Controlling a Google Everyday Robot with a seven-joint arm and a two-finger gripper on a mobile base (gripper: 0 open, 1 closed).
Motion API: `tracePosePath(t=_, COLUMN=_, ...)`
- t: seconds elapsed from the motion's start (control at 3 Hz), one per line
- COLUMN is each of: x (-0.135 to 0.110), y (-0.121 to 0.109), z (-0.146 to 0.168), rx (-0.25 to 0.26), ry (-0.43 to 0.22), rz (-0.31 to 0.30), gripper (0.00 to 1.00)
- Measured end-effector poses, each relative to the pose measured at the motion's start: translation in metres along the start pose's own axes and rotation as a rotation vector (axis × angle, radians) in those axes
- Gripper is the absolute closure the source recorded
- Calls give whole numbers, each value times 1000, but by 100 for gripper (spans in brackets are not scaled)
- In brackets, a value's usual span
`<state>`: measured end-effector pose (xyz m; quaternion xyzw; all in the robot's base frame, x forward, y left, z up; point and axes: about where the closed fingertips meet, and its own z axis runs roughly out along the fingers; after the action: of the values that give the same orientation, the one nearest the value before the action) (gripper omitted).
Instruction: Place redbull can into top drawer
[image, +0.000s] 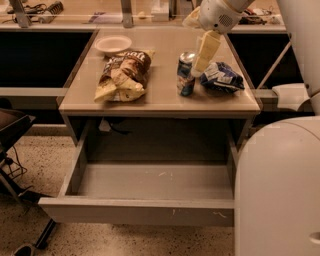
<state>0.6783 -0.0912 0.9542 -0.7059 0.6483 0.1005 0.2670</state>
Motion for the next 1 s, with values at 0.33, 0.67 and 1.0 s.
tracePosePath(t=0.33, x=7, y=-5, z=6, rx=5, ry=-64, rz=14, gripper=0)
tracePosePath(t=0.67, x=12, y=-11, z=30, rx=-26, ry=-202, rz=-1, gripper=0)
tracePosePath(t=1.0, x=11, y=-15, z=63, rx=-79, ry=-317, rz=-3, gripper=0)
